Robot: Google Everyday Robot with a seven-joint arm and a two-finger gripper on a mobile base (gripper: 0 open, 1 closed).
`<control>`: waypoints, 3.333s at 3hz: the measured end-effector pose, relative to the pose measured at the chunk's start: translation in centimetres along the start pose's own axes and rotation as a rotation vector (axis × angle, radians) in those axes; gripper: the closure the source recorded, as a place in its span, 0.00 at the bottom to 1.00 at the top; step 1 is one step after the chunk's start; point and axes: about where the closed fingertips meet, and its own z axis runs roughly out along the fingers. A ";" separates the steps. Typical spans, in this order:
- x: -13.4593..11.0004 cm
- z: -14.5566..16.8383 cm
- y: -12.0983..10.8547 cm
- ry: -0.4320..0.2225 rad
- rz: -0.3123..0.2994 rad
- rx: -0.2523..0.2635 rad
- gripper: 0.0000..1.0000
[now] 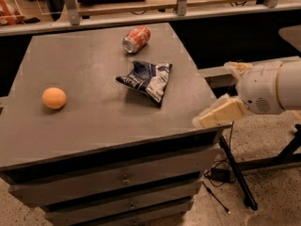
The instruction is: Pick blue chip bag
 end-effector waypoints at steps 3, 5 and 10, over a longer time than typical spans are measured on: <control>-0.6 5.8 -0.1 -0.037 0.025 0.027 0.00; -0.7 10.0 0.5 -0.074 0.035 -0.008 0.00; -1.8 16.0 1.4 -0.023 0.044 -0.074 0.73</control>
Offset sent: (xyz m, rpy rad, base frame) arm 0.0437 0.0403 -0.0337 0.0498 -0.0514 -0.0533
